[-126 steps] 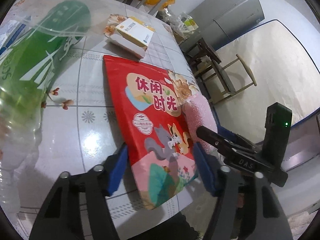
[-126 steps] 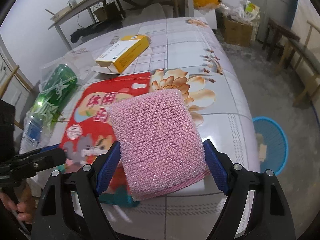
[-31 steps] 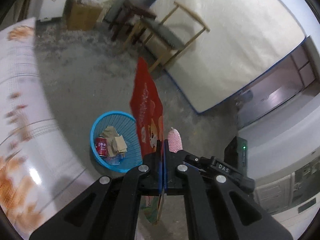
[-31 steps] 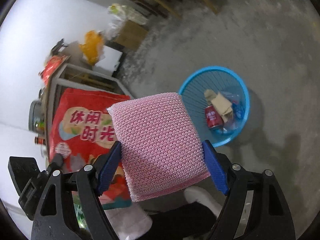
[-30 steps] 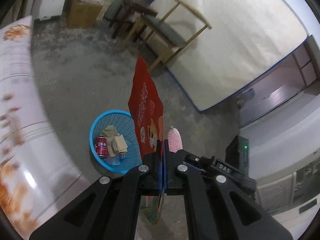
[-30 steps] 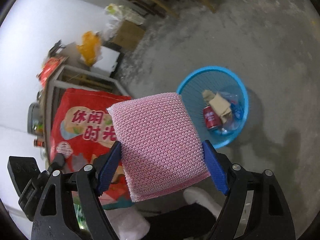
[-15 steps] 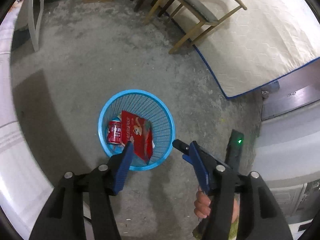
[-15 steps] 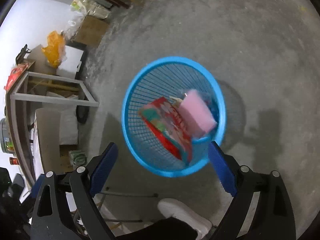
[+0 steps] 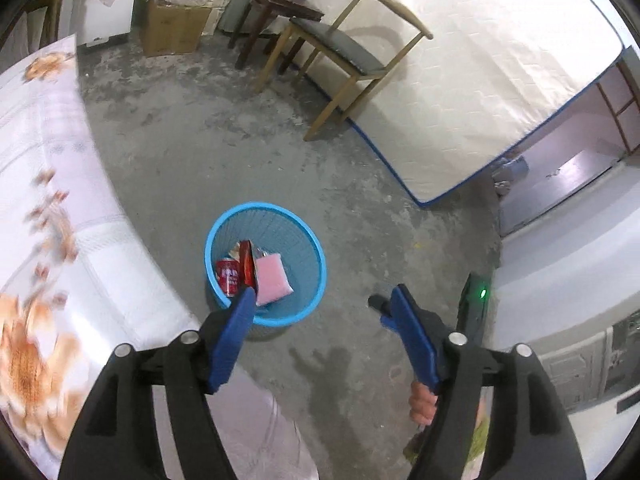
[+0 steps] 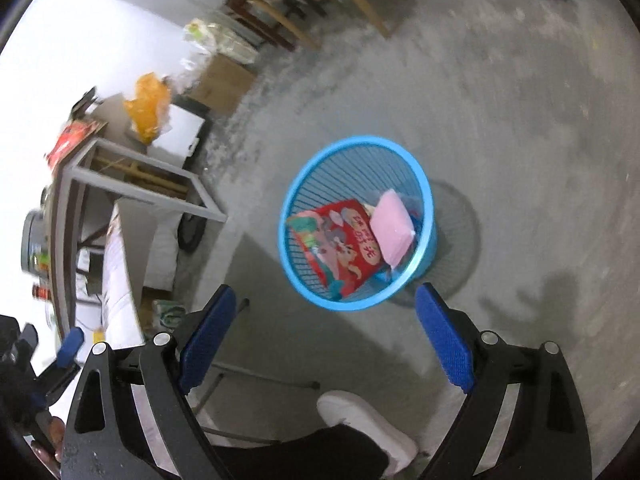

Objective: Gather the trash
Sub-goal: 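Move both grippers back over the table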

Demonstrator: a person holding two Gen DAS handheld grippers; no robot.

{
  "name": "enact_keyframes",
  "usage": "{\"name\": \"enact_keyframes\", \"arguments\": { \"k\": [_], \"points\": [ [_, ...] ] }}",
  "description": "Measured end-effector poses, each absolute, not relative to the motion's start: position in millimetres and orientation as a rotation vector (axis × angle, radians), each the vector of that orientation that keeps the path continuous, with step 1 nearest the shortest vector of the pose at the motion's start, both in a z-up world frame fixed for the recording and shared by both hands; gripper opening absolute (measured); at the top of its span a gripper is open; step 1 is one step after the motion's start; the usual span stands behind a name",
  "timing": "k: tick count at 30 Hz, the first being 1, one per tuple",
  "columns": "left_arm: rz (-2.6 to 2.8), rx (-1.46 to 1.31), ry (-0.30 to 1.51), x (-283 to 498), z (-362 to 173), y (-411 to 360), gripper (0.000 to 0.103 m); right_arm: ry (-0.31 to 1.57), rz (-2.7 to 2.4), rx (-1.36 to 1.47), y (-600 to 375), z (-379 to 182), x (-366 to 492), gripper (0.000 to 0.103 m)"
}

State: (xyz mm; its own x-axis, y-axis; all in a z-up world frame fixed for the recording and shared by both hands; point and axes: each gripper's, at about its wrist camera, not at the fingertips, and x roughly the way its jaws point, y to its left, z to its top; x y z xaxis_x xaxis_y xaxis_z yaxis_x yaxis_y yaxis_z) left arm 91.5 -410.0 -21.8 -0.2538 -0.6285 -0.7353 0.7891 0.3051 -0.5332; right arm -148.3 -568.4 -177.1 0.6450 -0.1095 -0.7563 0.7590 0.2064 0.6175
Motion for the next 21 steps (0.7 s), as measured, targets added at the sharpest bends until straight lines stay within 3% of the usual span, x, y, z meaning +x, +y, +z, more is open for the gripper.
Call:
{"name": "enact_keyframes", "arguments": {
  "k": [9, 11, 21],
  "points": [
    [-1.259, 0.125, 1.146, 101, 10, -295, 0.083, 0.600, -0.548, 0.912, -525, -77, -107, 0.092],
    [-1.208, 0.119, 1.122, 104, 17, -270, 0.089, 0.587, -0.481, 0.887, -513, -66, -91, 0.092],
    [-0.975, 0.019, 0.959, 120, 40, -117, 0.095, 0.690, -0.207, 0.829, -446, -43, -6, 0.092]
  ]
}}
